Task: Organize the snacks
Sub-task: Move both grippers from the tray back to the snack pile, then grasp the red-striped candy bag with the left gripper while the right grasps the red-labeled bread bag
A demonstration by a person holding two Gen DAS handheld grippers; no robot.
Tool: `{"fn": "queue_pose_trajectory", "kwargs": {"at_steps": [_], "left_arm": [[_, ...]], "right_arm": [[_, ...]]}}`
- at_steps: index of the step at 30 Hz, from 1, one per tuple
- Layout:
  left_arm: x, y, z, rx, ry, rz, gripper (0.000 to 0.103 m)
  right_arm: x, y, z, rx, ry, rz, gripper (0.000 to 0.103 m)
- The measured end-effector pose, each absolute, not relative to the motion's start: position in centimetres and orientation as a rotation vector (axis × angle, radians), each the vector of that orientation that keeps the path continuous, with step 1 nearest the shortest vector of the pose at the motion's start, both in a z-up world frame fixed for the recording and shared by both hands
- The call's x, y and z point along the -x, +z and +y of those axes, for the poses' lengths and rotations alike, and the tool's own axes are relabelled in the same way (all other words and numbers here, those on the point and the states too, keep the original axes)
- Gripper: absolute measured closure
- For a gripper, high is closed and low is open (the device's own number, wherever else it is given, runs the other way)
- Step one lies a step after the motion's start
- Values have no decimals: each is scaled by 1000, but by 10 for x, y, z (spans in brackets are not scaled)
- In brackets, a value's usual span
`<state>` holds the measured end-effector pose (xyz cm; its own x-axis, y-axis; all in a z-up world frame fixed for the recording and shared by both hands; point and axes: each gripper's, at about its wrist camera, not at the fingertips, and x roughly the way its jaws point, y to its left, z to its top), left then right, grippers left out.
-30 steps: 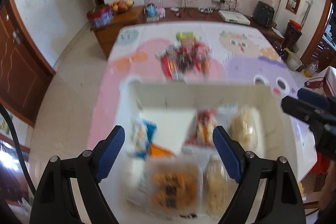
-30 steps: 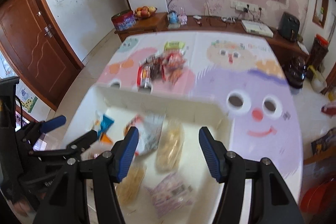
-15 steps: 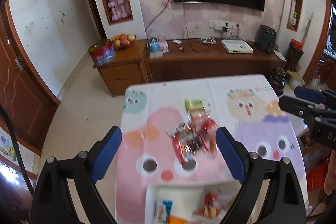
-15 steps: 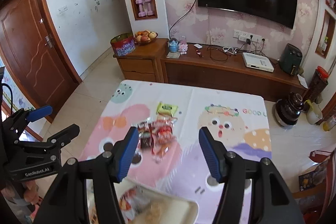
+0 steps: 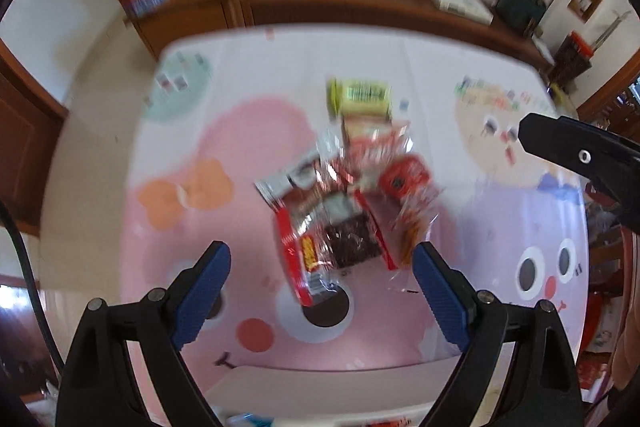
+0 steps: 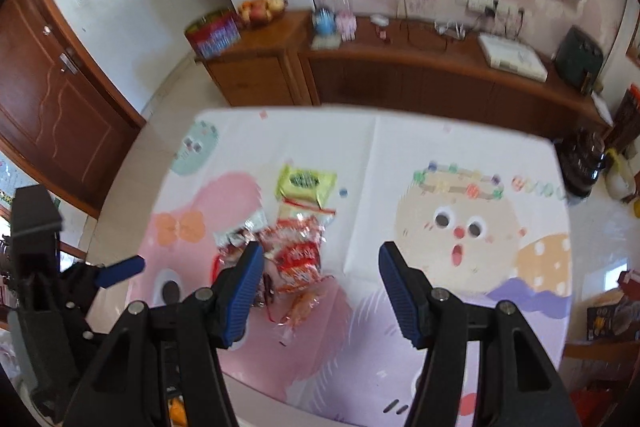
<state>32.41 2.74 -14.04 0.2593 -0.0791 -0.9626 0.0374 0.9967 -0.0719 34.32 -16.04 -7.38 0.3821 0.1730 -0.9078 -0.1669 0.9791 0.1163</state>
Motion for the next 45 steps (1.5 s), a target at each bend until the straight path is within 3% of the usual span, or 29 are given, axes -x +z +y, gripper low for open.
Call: {"fn": "queue_pose_trajectory", "kwargs": {"at_steps": [5, 15, 22, 32, 35, 37, 39, 43, 44, 45], "left_arm": [[-334, -182, 23, 73, -70, 1390, 12], [-336, -196, 17, 43, -84, 1411, 12], [-345, -201, 14, 51, -85, 1415, 12], [-360, -213, 16, 150, -57, 1475, 21], [-363, -215, 11, 171, -77, 1485, 29], [-362, -220, 8, 202, -117, 1506, 51], [-361, -220, 2, 185, -119, 1503, 60], [-361, -219, -11, 131, -130, 1485, 68], [-360, -218, -11, 134, -138, 1480, 83], [-359, -218, -13, 139, -145, 1482, 88]], "right_arm": [[-354, -125, -157, -36, 244, 1274, 43], [-367, -188, -132, -29, 294, 1424, 43], [-370, -192, -139, -54, 304, 1409, 53], [-367, -199, -177, -91, 253, 1414, 54], [-367, -199, -183, -113, 246, 1412, 54], [-366, -199, -187, -126, 245, 1413, 54], [-364, -199, -189, -124, 245, 1411, 54], [-360, -199, -188, -120, 248, 1412, 54], [-359, -199, -188, -119, 248, 1412, 54], [-359, -199, -188, -119, 248, 1413, 54]]}}
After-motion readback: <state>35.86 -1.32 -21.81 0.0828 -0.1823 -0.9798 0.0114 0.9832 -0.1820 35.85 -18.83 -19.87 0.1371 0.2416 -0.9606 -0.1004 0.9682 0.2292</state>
